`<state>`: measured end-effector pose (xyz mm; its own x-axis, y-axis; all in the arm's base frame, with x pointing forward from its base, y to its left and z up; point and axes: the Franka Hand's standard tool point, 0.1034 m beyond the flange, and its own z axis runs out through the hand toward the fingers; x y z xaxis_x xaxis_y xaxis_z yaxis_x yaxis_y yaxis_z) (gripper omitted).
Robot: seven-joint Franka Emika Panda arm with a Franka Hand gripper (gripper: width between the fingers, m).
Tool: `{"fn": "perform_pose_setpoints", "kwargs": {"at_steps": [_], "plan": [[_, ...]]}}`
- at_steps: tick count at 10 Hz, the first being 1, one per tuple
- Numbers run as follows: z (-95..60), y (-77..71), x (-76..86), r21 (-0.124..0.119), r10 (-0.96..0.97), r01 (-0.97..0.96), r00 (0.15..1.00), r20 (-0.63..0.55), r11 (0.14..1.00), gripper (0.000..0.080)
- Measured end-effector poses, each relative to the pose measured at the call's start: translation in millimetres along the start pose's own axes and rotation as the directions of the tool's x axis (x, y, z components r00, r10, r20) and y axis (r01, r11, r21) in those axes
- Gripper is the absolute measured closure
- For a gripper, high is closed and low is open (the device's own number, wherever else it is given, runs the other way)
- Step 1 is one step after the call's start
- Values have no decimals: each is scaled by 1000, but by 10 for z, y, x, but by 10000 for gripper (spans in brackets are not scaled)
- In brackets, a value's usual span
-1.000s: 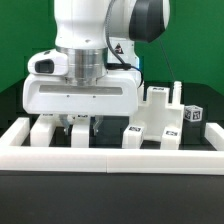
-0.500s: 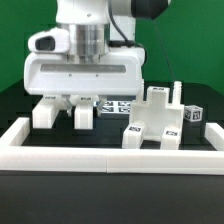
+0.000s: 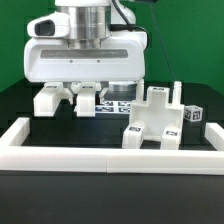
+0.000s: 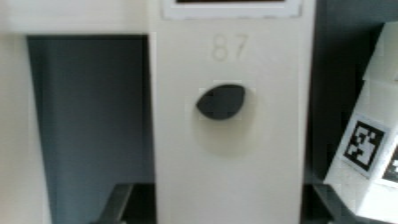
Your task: Assemble chair
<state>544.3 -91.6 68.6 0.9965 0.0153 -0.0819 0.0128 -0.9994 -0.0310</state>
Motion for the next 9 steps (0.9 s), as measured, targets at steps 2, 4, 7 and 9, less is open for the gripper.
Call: {"fn": "perform_pose_setpoints", "kwargs": {"at_steps": [2, 4, 7, 9], "plan": [[-28, -4, -11, 1, 10, -10, 1000, -3, 1000, 511], [-240, -195, 24, 15, 61, -61, 998, -6, 998, 511], [-447, -470, 71, 27, 122, -122, 992, -10, 992, 511], [-420, -460, 63, 26, 111, -110, 994, -7, 994, 511]]}}
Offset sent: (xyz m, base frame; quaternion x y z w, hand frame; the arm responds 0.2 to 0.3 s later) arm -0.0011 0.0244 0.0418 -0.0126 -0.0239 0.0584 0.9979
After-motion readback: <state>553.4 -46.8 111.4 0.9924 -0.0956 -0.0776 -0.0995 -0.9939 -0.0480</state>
